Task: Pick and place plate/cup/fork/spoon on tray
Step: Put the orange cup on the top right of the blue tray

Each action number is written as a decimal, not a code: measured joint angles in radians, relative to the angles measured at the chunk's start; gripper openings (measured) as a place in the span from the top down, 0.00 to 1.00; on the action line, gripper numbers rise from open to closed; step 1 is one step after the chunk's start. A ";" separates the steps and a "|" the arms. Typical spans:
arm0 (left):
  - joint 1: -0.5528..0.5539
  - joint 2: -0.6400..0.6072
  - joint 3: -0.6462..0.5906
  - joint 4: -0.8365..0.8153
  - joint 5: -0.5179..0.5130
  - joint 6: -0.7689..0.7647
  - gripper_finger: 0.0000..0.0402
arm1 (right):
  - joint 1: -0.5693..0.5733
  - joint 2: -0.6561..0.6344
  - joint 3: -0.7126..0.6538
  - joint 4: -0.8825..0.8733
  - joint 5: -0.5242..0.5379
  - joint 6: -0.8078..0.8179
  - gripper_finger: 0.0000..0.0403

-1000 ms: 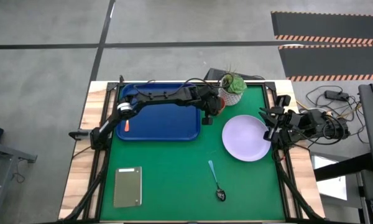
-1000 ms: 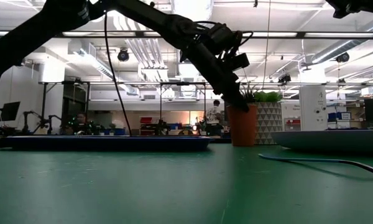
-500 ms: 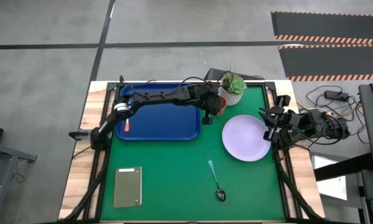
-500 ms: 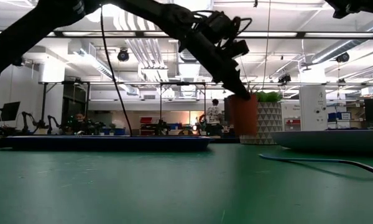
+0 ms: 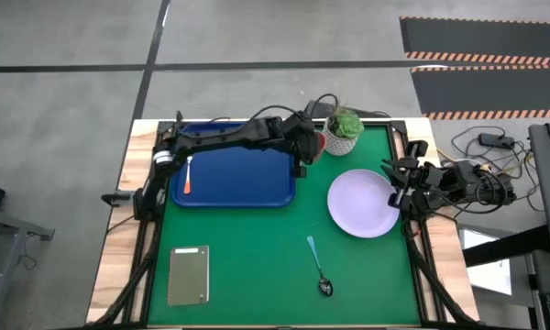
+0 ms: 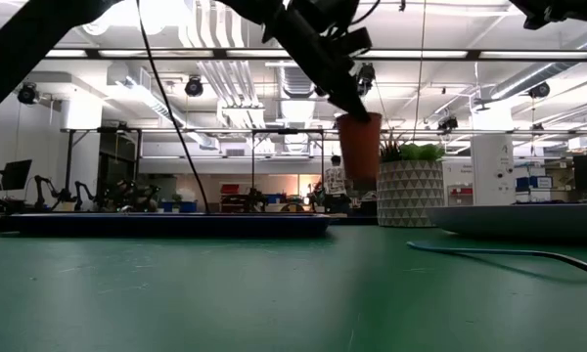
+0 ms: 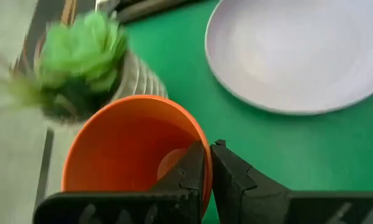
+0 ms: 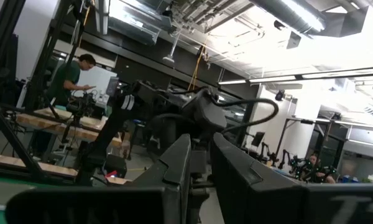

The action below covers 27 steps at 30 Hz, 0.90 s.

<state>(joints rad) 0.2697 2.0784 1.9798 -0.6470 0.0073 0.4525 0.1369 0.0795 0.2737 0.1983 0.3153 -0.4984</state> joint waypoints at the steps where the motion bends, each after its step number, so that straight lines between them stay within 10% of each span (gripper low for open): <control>1: 0.004 -0.001 -0.002 -0.007 -0.006 -0.001 0.99 | 0.000 0.000 0.000 0.000 0.000 0.000 0.87; 27: 0.113 -0.008 -0.139 -0.057 -0.283 -0.442 0.99 | 0.000 0.000 0.000 -0.027 0.000 0.000 0.87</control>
<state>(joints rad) 0.3828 2.0701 1.8405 -0.7045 -0.2752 0.0106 0.1371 0.0795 0.2737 0.1711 0.3157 -0.4980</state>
